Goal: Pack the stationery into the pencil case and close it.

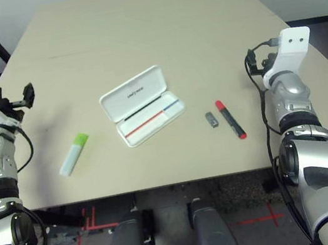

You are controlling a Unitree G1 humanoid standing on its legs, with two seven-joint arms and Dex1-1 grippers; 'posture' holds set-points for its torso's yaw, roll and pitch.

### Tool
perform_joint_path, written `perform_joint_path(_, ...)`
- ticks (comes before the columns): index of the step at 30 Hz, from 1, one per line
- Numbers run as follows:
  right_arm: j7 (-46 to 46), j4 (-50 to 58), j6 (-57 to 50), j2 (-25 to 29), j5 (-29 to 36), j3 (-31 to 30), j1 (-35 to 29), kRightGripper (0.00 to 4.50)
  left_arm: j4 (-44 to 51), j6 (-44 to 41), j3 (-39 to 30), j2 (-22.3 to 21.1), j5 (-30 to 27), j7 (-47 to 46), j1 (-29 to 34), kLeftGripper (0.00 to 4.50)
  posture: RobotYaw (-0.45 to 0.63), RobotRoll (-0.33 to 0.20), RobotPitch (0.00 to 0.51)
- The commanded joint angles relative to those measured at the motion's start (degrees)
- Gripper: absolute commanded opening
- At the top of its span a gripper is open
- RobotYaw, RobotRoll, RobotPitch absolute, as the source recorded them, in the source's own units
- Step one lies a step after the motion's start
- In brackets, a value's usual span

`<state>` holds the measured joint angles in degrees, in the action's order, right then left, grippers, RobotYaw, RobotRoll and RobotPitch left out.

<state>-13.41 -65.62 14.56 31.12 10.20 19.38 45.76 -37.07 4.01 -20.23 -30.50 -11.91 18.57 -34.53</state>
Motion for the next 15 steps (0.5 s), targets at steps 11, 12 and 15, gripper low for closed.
perform_joint_path(11,0.16,-1.17,0.32,0.40,-0.14,0.13,0.06,4.50,1.60,-0.89,0.13,0.37,-0.53,0.00,1.51,4.47,0.09,0.000,0.091)
perform_joint_path(12,-0.18,-1.10,0.27,0.31,-0.20,-0.02,0.10,4.50,1.91,-1.08,0.14,0.35,-0.57,0.12,1.74,4.47,0.09,0.000,0.095)
perform_joint_path(15,-0.63,-1.00,0.18,0.27,-0.30,-0.22,0.09,4.50,3.47,-2.07,0.01,0.35,-1.10,0.63,2.42,4.47,0.10,0.000,0.096)
